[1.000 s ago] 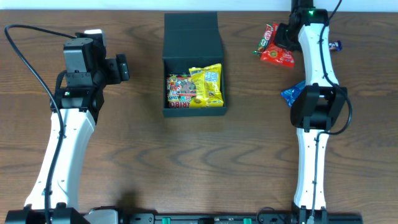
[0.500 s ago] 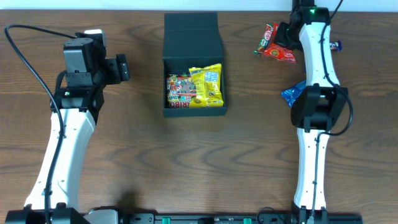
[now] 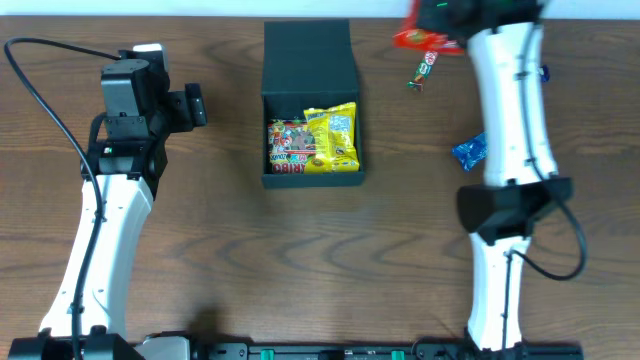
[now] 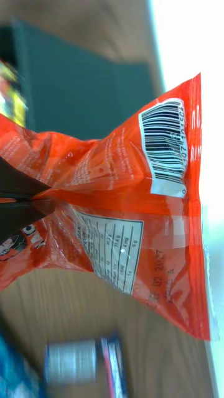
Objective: Pack container
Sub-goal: 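Carry the red bag with the right gripper over the box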
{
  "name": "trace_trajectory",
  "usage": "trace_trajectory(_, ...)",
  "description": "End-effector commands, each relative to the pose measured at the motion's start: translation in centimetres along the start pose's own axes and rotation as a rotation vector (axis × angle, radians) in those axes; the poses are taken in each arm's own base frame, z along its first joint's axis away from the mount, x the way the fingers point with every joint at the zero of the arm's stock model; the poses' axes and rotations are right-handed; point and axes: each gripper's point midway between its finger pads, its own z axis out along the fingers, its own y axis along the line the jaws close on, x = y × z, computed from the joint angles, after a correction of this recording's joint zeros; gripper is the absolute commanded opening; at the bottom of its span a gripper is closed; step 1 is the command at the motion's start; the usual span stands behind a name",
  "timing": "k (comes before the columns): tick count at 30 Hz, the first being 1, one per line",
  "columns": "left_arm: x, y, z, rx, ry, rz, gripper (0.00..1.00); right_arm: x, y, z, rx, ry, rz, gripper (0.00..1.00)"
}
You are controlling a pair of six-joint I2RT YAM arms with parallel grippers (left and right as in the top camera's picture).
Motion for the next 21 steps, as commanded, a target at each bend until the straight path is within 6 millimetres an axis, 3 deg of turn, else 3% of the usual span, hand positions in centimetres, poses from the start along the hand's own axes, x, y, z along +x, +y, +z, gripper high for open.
trace_trajectory(1, 0.4, 0.8, 0.4, -0.039, 0.009, 0.014, 0.95, 4.2, 5.6, 2.1, -0.067, 0.106, -0.049, 0.01)
trace_trajectory(5, 0.4, 0.8, 0.4, -0.038, 0.010, 0.014, 0.95, 9.0, 10.3, 2.9, -0.085, 0.204, -0.096, 0.01)
trace_trajectory(8, 0.5, 0.8, 0.4, -0.039, 0.015, 0.014, 0.95, 12.0, 12.6, 3.3, -0.090, 0.263, -0.142, 0.01)
trace_trajectory(14, 0.6, 0.8, 0.4, -0.038, 0.020, 0.014, 0.95, 16.1, 15.8, 3.6, -0.099, 0.337, -0.150, 0.01)
trace_trajectory(21, 0.7, 0.8, 0.4, -0.038, 0.023, 0.014, 0.95, 19.7, 17.6, 5.5, -0.100, 0.427, -0.114, 0.01)
